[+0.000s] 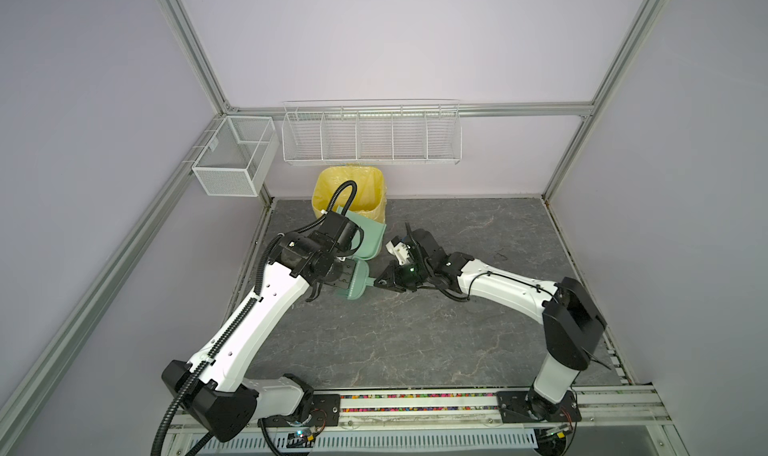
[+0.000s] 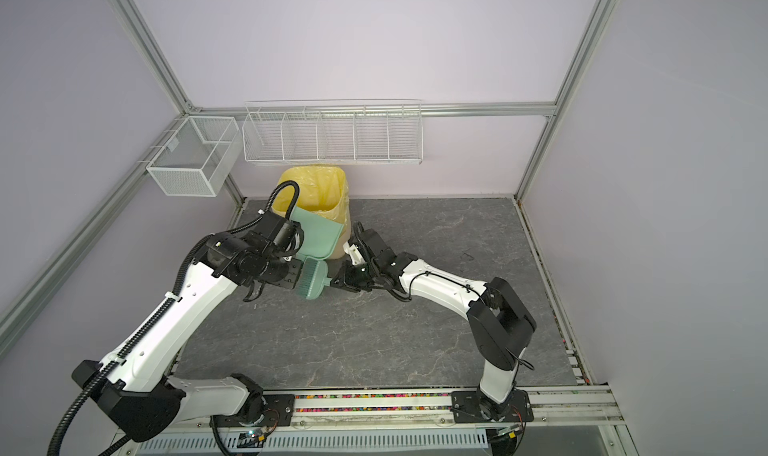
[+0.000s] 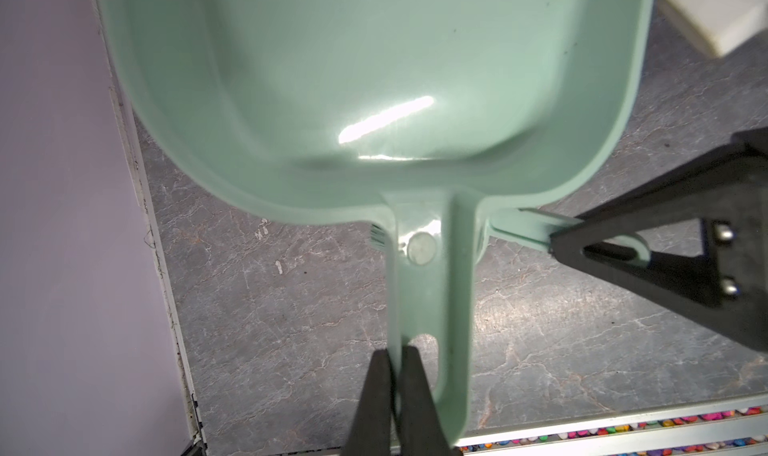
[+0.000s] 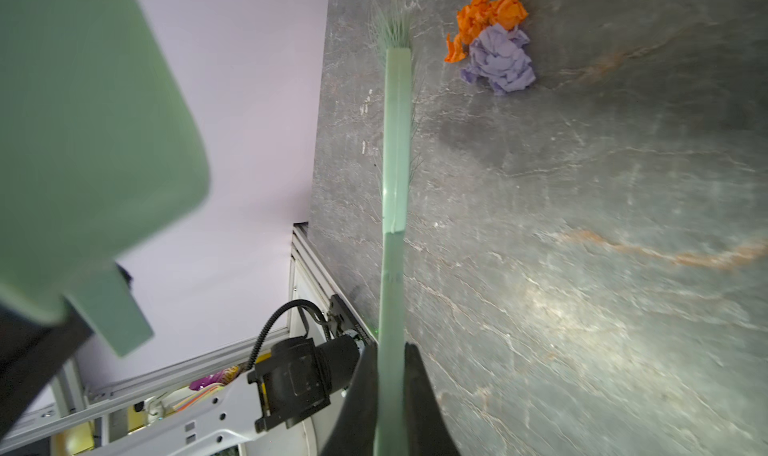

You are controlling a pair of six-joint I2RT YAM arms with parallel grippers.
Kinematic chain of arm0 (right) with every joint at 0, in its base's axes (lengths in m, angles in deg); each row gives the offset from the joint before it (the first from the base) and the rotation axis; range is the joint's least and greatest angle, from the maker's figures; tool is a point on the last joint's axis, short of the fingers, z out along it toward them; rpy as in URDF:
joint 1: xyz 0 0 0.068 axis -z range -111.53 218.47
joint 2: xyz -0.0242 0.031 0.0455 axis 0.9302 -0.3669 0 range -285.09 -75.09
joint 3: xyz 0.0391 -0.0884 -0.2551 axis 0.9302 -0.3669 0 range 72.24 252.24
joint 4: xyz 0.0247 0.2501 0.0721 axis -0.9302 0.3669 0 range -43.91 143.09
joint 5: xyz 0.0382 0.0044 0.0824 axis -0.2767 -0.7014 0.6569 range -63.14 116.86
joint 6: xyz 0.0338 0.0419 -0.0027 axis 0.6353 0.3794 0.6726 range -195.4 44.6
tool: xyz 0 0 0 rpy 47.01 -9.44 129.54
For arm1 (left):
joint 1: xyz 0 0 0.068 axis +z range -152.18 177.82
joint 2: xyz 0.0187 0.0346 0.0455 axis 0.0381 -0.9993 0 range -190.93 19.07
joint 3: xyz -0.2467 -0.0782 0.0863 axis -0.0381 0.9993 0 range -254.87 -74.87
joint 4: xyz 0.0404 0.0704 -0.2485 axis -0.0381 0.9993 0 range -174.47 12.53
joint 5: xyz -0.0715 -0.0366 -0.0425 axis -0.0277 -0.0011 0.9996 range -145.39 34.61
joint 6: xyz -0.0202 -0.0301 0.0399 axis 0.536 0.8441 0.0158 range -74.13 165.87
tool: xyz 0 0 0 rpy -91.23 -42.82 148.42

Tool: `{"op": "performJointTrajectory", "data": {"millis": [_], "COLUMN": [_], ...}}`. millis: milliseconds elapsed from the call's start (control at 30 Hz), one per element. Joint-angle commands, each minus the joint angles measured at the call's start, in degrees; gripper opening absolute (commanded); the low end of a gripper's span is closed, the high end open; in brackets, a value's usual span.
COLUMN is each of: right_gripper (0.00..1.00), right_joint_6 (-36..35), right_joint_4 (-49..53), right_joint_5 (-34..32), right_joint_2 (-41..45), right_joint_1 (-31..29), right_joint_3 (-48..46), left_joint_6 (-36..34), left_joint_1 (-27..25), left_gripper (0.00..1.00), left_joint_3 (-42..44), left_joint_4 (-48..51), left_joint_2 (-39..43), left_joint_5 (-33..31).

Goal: Sweep away the paper scraps from the table

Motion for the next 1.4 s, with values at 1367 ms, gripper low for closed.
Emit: {"op": "performJointTrajectory", "data": {"millis": [1367], "right_gripper": [0.07], "right_joint_6": [9.3], "right_joint_4": [-0.9], "right_joint_5": [3.2], "right_joint_2": [-7.7], "right_joint_1": [8.5], "right_joint_3": [-1.3], "left_joint_6": [-0.1], "left_joint_1": [2.3], "left_gripper": [0.0], "left_joint_3": [4.5], "left_joint_4": [-2.3], "left_joint_2": [0.8], "left_joint_5": [6.2]}}
